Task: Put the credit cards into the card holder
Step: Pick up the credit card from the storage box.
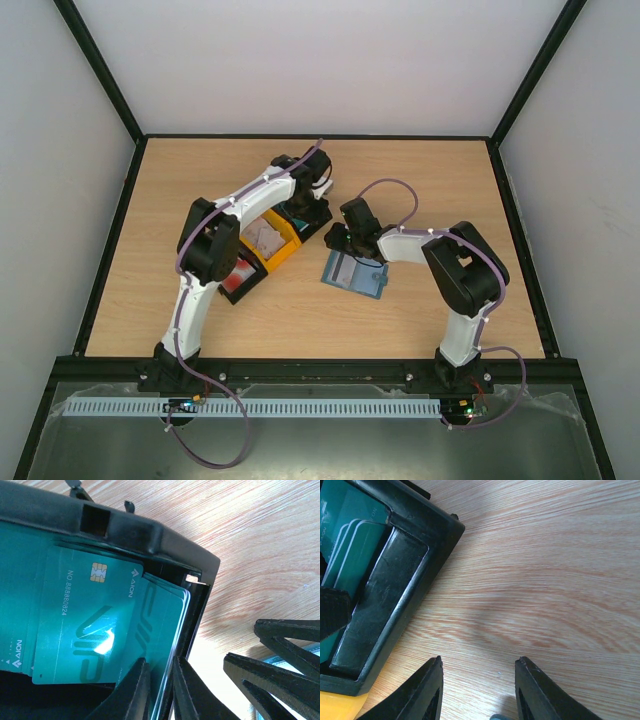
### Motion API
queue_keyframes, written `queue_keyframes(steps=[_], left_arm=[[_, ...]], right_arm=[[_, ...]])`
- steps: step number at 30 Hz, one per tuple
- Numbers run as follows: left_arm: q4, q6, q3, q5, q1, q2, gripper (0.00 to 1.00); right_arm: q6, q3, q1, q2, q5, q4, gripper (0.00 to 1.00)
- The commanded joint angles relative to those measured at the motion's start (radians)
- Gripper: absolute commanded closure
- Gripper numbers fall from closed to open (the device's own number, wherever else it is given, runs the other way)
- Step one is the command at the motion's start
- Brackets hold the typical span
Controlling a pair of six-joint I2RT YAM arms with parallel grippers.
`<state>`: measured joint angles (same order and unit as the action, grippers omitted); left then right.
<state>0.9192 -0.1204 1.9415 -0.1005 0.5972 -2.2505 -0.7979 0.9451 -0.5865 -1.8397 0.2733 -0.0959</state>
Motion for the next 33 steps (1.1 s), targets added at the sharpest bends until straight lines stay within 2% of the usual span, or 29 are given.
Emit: queue_keyframes(steps=[1, 14, 22, 25, 26, 29, 33], left_arm=[[0.035, -0.001, -0.009, -0.007, 0.006, 0.049, 0.84], [0.043, 0.001, -0.008, -0.004, 0.006, 0.079, 0.85], [0.047, 0.0, -0.009, 0.022, 0.001, 0.089, 0.97], [0.031, -0.002, -0.02, 0.017, -0.003, 0.096, 0.97], [0.025, -0.001, -0.028, 0.012, -0.004, 0.097, 0.96], [0.022, -0.004, -0.034, 0.015, -0.006, 0.084, 0.68], [0.01, 0.001, -0.042, 0.005, -0.006, 0.06, 0.52]], right_arm=[[-0.009, -0.014, 0.005, 0.011, -0.009, 0.013, 0.6], [-0.009, -0.009, 0.005, 0.016, -0.011, 0.016, 0.6], [-0.01, 0.0, 0.005, 0.023, -0.013, 0.02, 0.6], [-0.008, 0.007, 0.006, 0.026, -0.014, 0.025, 0.6], [-0.006, 0.01, 0.005, 0.026, -0.014, 0.026, 0.6], [-0.006, 0.014, 0.005, 0.028, -0.013, 0.027, 0.59], [-0.007, 0.011, 0.005, 0.027, -0.013, 0.027, 0.59]])
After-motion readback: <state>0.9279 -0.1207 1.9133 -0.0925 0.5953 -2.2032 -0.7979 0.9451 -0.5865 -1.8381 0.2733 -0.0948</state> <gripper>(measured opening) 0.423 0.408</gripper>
